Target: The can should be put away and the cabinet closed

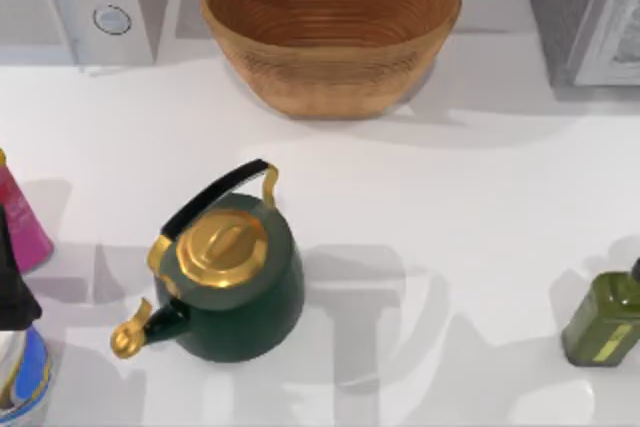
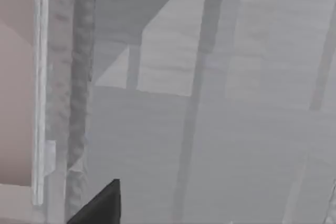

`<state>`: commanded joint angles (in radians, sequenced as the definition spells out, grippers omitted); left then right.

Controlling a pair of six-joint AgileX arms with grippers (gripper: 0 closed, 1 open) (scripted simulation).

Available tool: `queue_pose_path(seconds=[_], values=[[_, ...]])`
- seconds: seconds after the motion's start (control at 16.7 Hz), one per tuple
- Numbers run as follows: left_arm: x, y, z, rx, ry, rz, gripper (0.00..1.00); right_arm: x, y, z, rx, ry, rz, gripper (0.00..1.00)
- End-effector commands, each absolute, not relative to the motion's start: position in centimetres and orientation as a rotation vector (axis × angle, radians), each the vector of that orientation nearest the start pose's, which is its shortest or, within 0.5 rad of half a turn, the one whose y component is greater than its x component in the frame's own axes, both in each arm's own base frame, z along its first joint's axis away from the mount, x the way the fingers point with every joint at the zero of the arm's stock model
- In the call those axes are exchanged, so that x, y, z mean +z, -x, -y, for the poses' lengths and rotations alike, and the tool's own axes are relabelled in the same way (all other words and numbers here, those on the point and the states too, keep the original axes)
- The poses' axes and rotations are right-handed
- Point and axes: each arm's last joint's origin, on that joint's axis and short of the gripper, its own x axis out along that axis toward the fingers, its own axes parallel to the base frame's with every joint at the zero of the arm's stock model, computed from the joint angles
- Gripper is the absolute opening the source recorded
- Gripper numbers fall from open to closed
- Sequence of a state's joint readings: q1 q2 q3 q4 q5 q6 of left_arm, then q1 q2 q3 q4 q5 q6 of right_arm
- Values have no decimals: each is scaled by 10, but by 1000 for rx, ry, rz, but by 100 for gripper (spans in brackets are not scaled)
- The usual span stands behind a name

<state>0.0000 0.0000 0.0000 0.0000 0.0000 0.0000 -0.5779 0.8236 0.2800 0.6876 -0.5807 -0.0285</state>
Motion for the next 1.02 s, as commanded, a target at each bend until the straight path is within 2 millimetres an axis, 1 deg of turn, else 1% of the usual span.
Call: queue_pose_path(seconds=[0.12, 0.24, 0.36, 0.48, 0.6, 0.72, 1.02], values=[[160, -106, 1, 0, 0, 0, 100, 228, -169, 115, 1, 133, 112, 100], [160, -106, 1, 0, 0, 0, 100, 217, -173, 145, -6, 136, 98, 100], [160, -106, 1, 0, 0, 0, 100, 200, -170, 170, -8, 119, 75, 100], [160, -106, 1, 0, 0, 0, 100, 183, -164, 187, -7, 83, 45, 100], [160, -106, 1, 0, 0, 0, 100, 169, -157, 198, -4, 36, 15, 100], [160, -106, 1, 0, 0, 0, 100, 161, -154, 201, 1, 3, -2, 100], [160, -106, 1, 0, 0, 0, 100, 161, -155, 201, 3, 3, -3, 100]])
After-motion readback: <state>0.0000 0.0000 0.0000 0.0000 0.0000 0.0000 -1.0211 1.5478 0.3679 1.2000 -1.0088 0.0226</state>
